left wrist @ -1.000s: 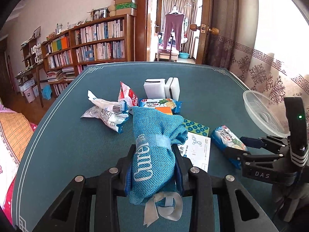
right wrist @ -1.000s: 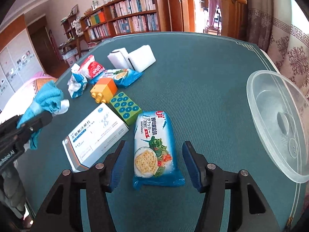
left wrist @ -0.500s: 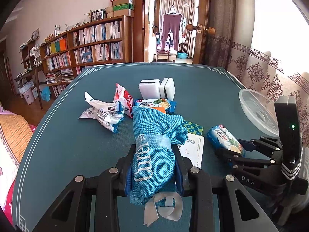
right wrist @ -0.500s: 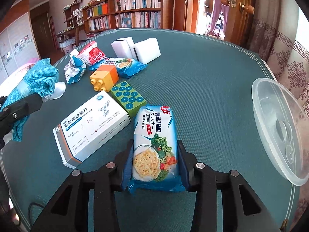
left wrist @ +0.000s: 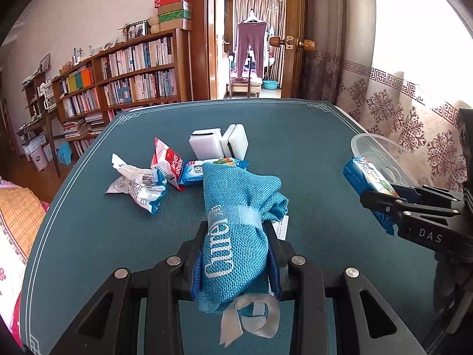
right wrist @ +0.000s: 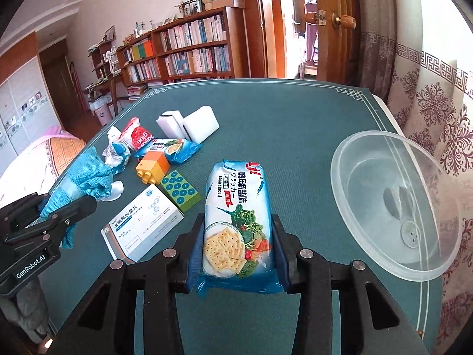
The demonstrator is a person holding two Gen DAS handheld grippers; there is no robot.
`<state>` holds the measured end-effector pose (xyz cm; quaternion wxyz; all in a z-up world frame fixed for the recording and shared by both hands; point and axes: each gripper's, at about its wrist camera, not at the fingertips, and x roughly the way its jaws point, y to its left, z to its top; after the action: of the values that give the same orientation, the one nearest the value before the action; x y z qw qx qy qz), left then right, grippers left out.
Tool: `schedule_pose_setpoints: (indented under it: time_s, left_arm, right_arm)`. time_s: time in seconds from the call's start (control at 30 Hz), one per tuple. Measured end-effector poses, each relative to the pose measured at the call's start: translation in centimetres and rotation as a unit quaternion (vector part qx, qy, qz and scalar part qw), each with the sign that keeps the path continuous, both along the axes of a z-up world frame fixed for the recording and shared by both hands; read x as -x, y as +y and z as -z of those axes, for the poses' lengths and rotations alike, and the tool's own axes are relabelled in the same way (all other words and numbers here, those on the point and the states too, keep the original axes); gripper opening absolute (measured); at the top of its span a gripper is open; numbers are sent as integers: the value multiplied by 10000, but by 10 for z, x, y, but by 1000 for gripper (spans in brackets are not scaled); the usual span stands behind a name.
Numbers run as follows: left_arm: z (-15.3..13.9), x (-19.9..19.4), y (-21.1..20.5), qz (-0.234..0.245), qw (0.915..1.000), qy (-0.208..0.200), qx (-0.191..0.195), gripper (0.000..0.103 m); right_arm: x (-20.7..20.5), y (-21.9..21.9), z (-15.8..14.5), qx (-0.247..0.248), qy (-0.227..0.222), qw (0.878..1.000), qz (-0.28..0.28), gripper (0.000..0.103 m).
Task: Organize objects
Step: 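Carry the cracker packet with the right gripper into the clear bowl and release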
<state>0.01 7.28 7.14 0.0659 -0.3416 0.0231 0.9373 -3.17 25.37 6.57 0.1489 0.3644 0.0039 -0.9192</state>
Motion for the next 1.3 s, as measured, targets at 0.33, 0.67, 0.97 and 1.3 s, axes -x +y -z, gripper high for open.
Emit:
schedule_pose_setpoints:
  time_s: [0.33,0.67,0.97,1.3]
  left_arm:
    - [-5,7,35,333,9994,8,32,36]
    - [-4,20,78,779,9969,-110,65,36]
    - [-8,33,113,1103,9937,-166,47,36]
    - [-12,52,156,1561,9875,-222,-12,36]
  right_arm:
    - [-4,72,-14,232,149,9968,756,42]
    - [9,149,-6,464,5,9855,1632,42]
    - [26,181,7,558,-118,9769,2060,43]
    - [18,194,4,713,58,9708,2292,53]
